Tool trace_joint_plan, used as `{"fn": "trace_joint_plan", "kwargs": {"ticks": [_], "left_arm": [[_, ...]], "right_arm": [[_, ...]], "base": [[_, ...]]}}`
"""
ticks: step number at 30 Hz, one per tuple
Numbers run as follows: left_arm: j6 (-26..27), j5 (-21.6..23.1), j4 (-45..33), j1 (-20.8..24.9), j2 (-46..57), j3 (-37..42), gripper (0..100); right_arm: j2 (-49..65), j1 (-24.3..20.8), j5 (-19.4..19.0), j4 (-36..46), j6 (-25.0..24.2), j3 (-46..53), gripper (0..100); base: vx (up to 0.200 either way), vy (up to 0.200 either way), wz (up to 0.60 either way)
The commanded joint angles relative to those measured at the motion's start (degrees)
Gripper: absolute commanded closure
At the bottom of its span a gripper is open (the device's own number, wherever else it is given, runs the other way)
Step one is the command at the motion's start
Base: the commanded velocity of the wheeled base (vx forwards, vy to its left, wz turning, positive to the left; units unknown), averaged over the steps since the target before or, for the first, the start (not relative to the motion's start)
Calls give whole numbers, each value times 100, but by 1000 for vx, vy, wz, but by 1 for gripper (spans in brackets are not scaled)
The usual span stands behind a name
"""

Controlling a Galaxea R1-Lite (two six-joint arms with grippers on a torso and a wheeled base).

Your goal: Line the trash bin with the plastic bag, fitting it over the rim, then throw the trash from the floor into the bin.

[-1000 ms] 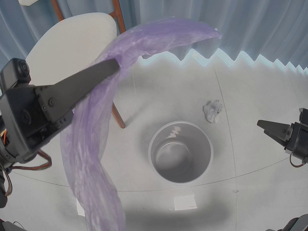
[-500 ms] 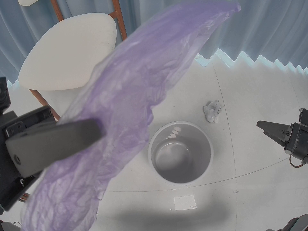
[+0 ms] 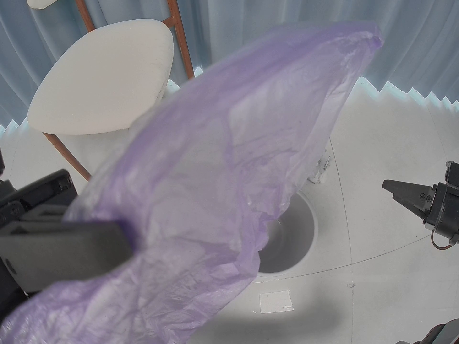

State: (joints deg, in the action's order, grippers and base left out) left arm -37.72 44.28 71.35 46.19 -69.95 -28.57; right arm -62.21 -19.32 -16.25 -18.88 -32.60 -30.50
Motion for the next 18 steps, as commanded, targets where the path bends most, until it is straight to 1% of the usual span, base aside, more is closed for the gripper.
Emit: {"fn": "trace_joint_plan", "kwargs": {"ticks": [1,12,14,18], "left_arm": [[-16,-7,2,-31,-36,1,100],[-210,-7,10,-66,-27,-43,100],[-315,2,125,4,25,-43,100],[-473,-7,256,-66,-19,1,100]], "right_arm": [[-11,-1,-1,-1,-1,18,0],[-19,-1,-10,-1,-1,27,0],[-19,-1,-10,-1,-1,27,0],[-19,-1,-10,-1,-1,35,0]], "base": [[0,0,0],[0,0,0],[0,0,0],[0,0,0]]}}
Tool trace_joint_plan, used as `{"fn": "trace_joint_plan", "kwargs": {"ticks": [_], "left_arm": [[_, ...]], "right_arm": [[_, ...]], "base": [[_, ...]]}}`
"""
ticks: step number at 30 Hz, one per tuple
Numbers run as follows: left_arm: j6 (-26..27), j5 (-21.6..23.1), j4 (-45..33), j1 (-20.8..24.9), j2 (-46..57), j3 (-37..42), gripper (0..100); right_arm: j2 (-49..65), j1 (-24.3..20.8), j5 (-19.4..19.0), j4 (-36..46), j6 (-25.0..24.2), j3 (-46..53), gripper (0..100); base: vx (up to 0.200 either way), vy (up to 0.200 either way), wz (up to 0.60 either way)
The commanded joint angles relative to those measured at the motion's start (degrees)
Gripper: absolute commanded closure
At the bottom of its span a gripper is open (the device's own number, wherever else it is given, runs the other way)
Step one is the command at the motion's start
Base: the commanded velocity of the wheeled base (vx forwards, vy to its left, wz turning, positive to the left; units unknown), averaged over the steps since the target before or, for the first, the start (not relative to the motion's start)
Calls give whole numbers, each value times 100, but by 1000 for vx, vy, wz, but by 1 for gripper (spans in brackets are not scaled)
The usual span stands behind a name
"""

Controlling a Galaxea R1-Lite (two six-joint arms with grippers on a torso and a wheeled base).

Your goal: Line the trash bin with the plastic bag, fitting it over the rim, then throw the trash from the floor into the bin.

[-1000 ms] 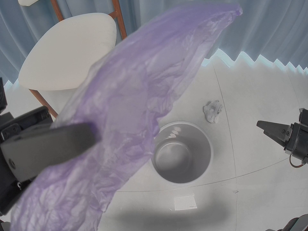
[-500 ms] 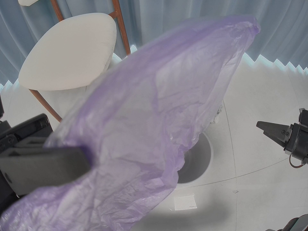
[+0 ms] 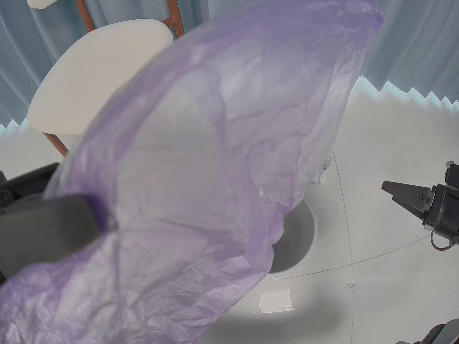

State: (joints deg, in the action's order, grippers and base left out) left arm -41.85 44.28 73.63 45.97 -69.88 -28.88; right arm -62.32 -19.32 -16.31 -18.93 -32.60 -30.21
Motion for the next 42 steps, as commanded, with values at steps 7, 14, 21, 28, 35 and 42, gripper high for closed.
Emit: {"fn": "trace_joint_plan", "kwargs": {"ticks": [7,14,21,28,35,42], "left_arm": [[-95,-16,90,-203,-448,75,100],[-262,2,292,-211,-1002,-179,100],[-904,213,310,-211,-1292,-513,100],[-1080,239,740,-246,-1863,-610,100],[-1370,239,1461,-317,-2302,-584,100],[-1545,239,1479,-387,-2505,-698,100]], "right_arm": [[18,-10,5,-5,78,6,0],[79,-19,14,-14,184,-38,0],[36,-10,14,-14,184,-11,0],[18,-19,5,-14,175,6,0],[9,-19,5,-5,175,15,0],[9,-19,5,-14,184,6,0]], "base": [[0,0,0],[0,0,0],[0,0,0],[0,0,0],[0,0,0],[0,0,0]]}}
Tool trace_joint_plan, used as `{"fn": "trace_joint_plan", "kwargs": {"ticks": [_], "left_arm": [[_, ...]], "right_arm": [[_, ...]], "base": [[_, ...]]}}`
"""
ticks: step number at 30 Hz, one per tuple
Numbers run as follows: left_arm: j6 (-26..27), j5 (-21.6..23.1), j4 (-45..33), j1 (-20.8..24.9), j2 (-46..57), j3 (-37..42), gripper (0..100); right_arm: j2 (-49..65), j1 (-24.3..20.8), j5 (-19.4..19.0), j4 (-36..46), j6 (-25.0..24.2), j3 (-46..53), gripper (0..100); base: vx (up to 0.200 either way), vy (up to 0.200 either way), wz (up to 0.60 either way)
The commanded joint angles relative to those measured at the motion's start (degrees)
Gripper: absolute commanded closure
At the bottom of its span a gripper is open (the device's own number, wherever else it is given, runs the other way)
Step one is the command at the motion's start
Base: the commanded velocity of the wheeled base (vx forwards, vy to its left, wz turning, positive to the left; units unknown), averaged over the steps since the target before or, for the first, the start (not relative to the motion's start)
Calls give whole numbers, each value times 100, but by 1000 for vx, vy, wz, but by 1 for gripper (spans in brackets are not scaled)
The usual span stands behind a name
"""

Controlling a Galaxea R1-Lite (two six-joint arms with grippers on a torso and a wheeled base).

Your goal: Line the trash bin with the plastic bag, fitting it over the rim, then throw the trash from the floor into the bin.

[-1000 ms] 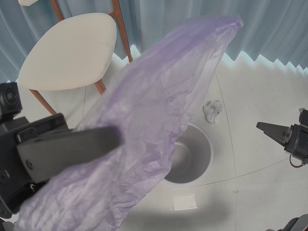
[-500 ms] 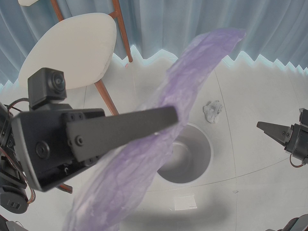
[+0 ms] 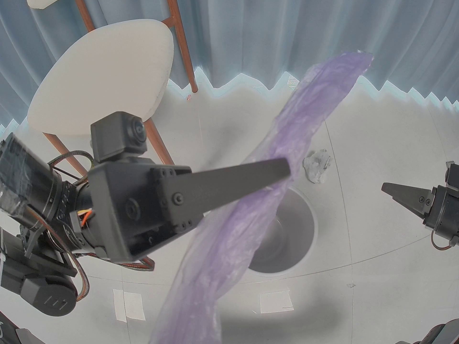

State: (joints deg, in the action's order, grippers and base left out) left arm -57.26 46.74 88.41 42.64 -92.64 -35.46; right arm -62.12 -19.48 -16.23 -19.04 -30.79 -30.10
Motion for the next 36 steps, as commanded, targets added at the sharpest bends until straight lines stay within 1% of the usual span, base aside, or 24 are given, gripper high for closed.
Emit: {"fn": "trace_joint_plan", "kwargs": {"ticks": [1,5,10,15,20,23,26,31,32,36], "left_arm": [[-5,2,1,-98,-273,-40,100],[4,2,10,-283,-422,-101,100],[-5,2,10,-309,-633,-154,100],[-5,2,10,-283,-817,-374,100],[4,2,19,-432,-1107,-593,100],[-40,-7,10,-485,-1283,-883,100],[-101,2,10,-432,-1424,-1086,100],[-576,-7,10,-371,-1626,-1569,100],[-637,-7,10,-371,-1635,-1595,100],[-593,-7,10,-423,-1644,-1464,100]], "right_arm": [[-10,-3,-3,-3,3,-5,0],[-10,-3,-3,-3,3,-5,0],[-19,-3,-3,6,12,4,0],[-10,-3,-3,6,12,4,0],[-2,-3,-3,6,21,4,0],[16,-3,-3,6,21,4,0],[7,-3,-3,-3,21,4,0],[16,-3,-3,6,21,4,0],[16,-3,-3,-3,21,4,0],[16,6,-3,-3,21,4,0]], "base": [[0,0,0],[0,0,0],[0,0,0],[0,0,0],[0,0,0],[0,0,0],[0,0,0],[0,0,0],[0,0,0],[0,0,0]]}}
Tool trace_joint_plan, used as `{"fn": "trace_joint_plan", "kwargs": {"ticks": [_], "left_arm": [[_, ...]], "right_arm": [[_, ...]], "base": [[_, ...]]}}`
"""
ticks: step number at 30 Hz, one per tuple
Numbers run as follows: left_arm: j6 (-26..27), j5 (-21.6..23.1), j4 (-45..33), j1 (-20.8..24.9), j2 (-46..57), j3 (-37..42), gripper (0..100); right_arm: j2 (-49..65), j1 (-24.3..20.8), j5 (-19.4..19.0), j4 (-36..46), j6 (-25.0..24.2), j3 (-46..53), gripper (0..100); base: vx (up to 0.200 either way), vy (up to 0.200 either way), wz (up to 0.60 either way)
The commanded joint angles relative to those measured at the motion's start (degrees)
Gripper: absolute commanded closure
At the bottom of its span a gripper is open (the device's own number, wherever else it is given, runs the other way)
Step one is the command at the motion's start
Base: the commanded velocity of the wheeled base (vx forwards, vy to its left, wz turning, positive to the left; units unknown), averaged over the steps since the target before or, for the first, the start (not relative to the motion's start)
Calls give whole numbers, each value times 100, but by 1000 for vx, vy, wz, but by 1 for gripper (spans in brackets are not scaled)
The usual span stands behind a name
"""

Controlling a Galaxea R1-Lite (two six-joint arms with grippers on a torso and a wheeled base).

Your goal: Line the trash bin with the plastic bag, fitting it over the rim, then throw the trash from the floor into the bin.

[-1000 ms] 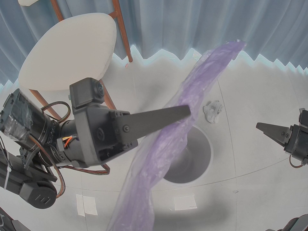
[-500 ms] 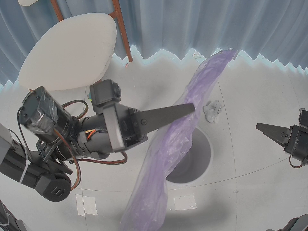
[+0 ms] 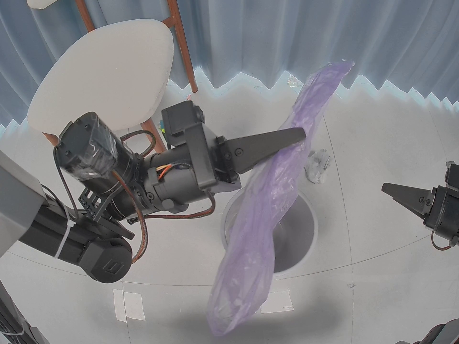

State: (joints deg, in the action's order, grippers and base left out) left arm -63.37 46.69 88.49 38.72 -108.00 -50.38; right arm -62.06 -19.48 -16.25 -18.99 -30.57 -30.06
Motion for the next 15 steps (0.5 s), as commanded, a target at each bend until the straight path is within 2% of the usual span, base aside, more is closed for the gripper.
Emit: {"fn": "trace_joint_plan", "kwargs": {"ticks": [1,4,5,7,11,12,13,15], "left_arm": [[17,-2,10,-40,-108,46,100],[26,-2,10,-101,-72,407,100],[35,-2,10,-101,-11,855,100],[123,-2,19,-110,7,1118,100],[703,-20,10,-110,-20,1233,100],[703,-20,10,-110,-20,1233,100],[1037,-46,10,-110,-37,1233,100],[1265,-55,10,-110,-46,1294,100]], "right_arm": [[10,-3,-1,1,-1,0,0],[10,-3,-1,-8,-1,0,0],[19,-3,-1,-8,-1,0,0],[10,-3,-1,-8,8,0,0],[-8,-3,-1,1,-1,9,0],[-8,-3,-1,1,-1,9,0],[-8,-3,-1,1,-1,27,0],[-16,-3,-1,1,-1,35,0]], "base": [[0,0,0],[0,0,0],[0,0,0],[0,0,0],[0,0,0],[0,0,0],[0,0,0],[0,0,0]]}}
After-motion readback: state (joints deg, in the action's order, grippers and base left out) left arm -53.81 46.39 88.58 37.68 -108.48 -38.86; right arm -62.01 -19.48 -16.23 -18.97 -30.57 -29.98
